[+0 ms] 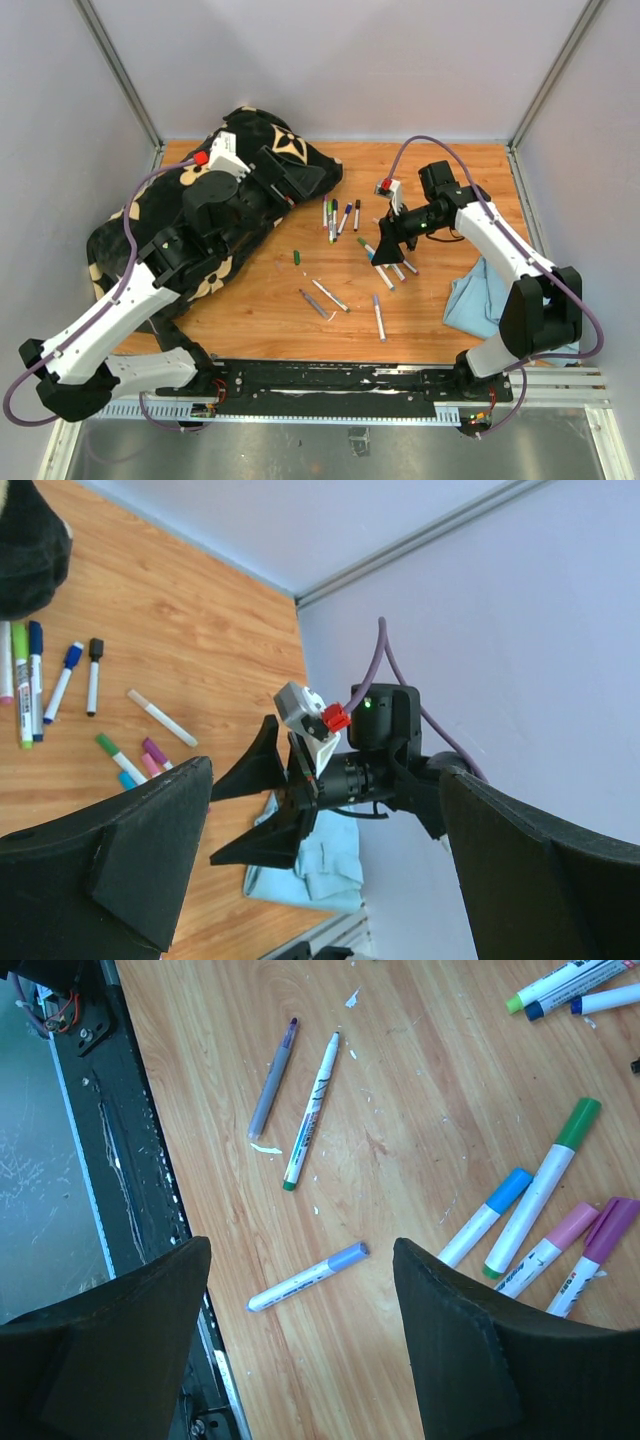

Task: Open the pen caps
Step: Pick up the pen from the center of the board.

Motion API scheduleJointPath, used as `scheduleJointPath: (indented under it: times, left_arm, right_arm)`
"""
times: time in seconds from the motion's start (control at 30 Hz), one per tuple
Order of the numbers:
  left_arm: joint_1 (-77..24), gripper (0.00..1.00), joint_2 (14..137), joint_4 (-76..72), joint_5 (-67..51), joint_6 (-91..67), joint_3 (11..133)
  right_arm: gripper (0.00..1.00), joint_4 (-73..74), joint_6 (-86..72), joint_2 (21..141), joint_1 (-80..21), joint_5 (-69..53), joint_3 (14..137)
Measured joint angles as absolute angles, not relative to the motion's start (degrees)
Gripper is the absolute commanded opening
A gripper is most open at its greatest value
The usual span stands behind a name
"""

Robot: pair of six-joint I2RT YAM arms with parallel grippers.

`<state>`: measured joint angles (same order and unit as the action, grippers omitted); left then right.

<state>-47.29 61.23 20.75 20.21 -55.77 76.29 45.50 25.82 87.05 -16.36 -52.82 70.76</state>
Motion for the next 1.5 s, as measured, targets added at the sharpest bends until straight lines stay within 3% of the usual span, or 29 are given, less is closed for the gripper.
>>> scheduleJointPath:
  times: [0.47, 0.67, 0.77, 0.8, 0.97, 1.2, 1.5]
  left_arm:
    - [-56.36, 0.99, 63.48, 20.73, 23.99, -53.06, 79.0]
    - [-56.38, 0.99, 56.88, 17.32, 26.57, -48.16, 65.84]
    - [-56.38, 0.99, 51.62, 13.54, 26.04, -43.7, 56.62]
    - [-56.38, 0.99, 50.0, 12.03, 25.34, -42.06, 54.04]
    - [-56.38, 0.99, 41.52, 4.45, 21.82, -34.79, 44.21]
    - [-56.38, 0.99, 31.31, -5.45, 19.44, -28.93, 34.02]
    - [-56.4, 1.0, 29.98, -12.6, 17.93, -24.03, 22.33]
  right_arm:
    - [0.75, 46.3, 27.46, 78.59, -14.55, -56.93, 70.76]
    - [0.78, 44.21, 26.79, 70.83, -12.14, -58.33, 69.89]
    - [0.97, 41.06, 24.95, 66.7, -11.55, -58.63, 67.94]
    - [0.99, 39.62, 23.97, 65.3, -11.53, -58.65, 66.98]
    - [0.98, 30.59, 20.73, 60.58, -11.49, -62.33, 60.69]
    - [0.98, 26.83, 20.05, 63.11, -11.49, -66.81, 58.94]
    - [0.98, 26.63, 23.38, 63.48, -11.49, -62.59, 54.65]
